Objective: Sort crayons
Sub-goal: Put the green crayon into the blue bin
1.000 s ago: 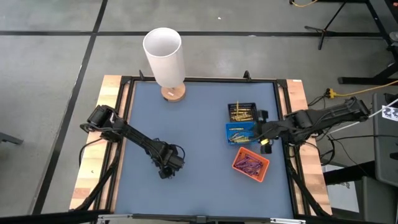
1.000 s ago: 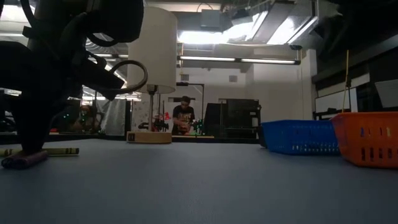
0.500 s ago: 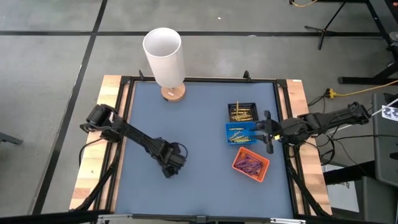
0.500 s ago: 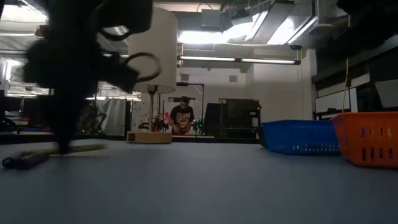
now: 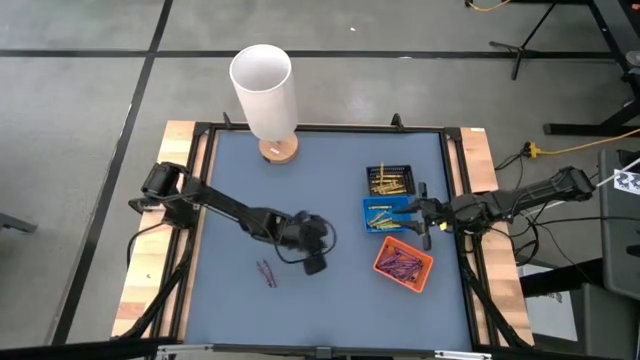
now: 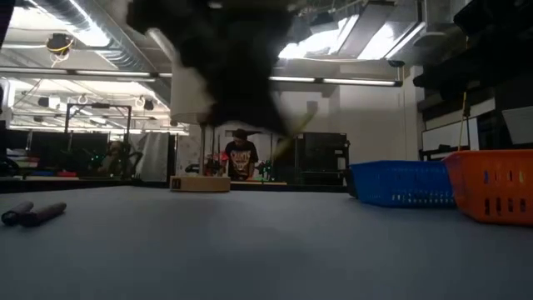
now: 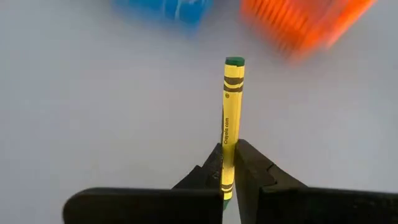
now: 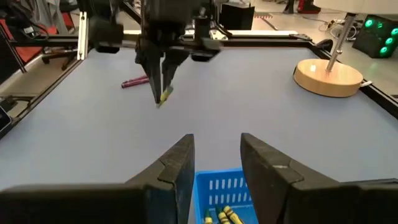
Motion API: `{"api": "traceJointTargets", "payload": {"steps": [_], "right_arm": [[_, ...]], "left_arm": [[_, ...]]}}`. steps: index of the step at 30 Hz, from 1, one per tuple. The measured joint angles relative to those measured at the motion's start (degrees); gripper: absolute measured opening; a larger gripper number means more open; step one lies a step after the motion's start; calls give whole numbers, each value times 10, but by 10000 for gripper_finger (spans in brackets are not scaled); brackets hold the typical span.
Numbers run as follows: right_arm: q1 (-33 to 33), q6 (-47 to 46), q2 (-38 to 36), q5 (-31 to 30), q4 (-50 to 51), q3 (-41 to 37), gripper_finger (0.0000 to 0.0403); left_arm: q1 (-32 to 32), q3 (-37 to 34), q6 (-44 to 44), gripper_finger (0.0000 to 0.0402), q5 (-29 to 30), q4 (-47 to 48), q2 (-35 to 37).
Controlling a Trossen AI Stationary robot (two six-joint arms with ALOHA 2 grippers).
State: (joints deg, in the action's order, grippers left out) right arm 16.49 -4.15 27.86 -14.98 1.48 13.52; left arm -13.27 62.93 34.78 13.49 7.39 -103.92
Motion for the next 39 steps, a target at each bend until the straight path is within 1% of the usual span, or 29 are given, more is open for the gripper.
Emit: {"api": "traceJointTargets", "payload": {"steps": [3, 6, 8, 12, 17, 20, 23, 30, 36, 39], "right_arm": [[0, 0, 0, 0, -20, -10, 129], [0, 0, 0, 0, -20, -13, 129], [0, 0, 0, 0, -20, -13, 129], [0, 0, 0, 0, -20, -13, 129], [0, 0, 0, 0, -20, -13, 129], [0, 0, 0, 0, -20, -13, 129], [0, 0, 0, 0, -19, -13, 129], [0, 0, 0, 0, -18, -13, 129], [0, 0, 0, 0, -16, -13, 129], [0, 0, 0, 0, -16, -13, 129]], "left_arm": [[20, 0, -84, 1, 2, -166, -14], [36, 0, -166, 1, 9, -333, -40], [46, 1, -210, 1, 10, -423, -61], [63, 1, -252, 1, 8, -532, -106], [81, 1, -246, 1, 8, -626, -167], [88, 1, -245, 1, 7, -660, -198], [92, 1, -245, 1, 7, -671, -215], [93, 22, -246, 1, 24, -667, -219], [93, 71, -282, 1, 25, -620, -219], [93, 94, -299, 9, 25, -596, -219]]}}
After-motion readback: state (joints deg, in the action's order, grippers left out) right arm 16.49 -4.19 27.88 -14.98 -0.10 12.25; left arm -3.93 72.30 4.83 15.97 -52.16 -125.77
